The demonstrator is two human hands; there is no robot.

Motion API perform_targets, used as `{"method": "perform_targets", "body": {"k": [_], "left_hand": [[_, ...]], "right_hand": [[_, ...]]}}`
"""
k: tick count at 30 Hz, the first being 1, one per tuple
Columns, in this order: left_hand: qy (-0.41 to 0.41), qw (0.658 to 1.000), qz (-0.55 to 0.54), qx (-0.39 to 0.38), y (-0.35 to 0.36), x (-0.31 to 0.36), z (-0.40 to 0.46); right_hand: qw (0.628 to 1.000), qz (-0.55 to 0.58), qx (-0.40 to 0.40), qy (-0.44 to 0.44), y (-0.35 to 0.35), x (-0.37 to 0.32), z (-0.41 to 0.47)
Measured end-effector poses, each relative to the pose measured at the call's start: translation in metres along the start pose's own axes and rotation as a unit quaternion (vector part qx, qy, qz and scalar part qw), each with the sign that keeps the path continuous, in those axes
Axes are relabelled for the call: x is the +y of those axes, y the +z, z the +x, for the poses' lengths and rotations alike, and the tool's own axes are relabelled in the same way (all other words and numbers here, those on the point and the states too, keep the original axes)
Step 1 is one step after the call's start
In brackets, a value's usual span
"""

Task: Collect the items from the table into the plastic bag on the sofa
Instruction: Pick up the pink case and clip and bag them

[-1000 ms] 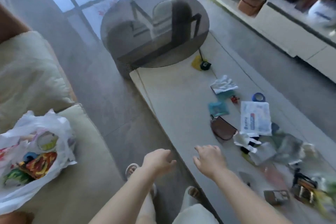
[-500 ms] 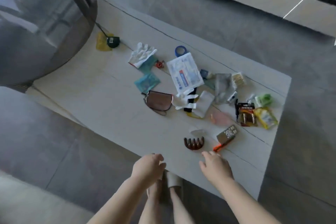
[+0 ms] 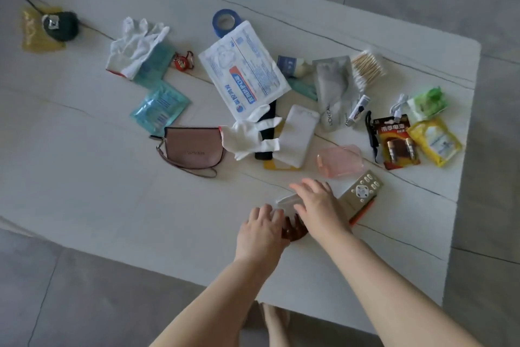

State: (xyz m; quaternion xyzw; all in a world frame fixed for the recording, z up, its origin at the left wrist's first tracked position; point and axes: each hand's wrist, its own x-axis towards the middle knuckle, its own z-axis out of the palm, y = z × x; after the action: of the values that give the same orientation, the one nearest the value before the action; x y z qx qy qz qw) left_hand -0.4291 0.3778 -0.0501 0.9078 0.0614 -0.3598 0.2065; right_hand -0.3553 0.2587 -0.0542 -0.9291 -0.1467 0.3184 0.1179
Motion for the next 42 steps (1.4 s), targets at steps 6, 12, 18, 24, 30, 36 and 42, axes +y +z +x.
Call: {"method": "perform_targets", "body": {"k": [6, 12, 18, 24, 30, 36, 42], "left_hand": [[0.014, 0.995, 0.101, 0.021, 0.010, 0.004, 0.016], [0.055, 0.989, 0.133, -0.023, 0.010, 0.011, 0.022], [-0.047, 0.997, 0.002, -0.062, -0.001, 0.017, 0.016], [-0.110, 0.967, -0.221, -0.058, -0.007, 0.025, 0.025], [-0.116, 0.943, -0.306, -0.069, -0.007, 0.052, 0.044], [-0.108, 0.964, -0.243, -0.009, -0.011, 0.083, 0.055], [-0.021, 0.990, -0.130, 0.058, -0.004, 0.119, 0.074]], "right_hand": [[0.997, -0.043, 0.061, -0.001, 0.021, 0.003, 0.011], [0.991, 0.043, 0.106, 0.074, 0.006, 0.015, 0.003], [0.923, 0.227, 0.144, 0.275, -0.005, 0.039, -0.031], [0.857, 0.263, 0.081, 0.435, 0.001, 0.059, -0.040], [0.894, 0.180, 0.083, 0.403, 0.018, 0.068, -0.029], [0.866, 0.237, 0.125, 0.423, 0.025, 0.079, -0.042], [0.858, 0.284, 0.129, 0.408, 0.015, 0.103, -0.057]]}}
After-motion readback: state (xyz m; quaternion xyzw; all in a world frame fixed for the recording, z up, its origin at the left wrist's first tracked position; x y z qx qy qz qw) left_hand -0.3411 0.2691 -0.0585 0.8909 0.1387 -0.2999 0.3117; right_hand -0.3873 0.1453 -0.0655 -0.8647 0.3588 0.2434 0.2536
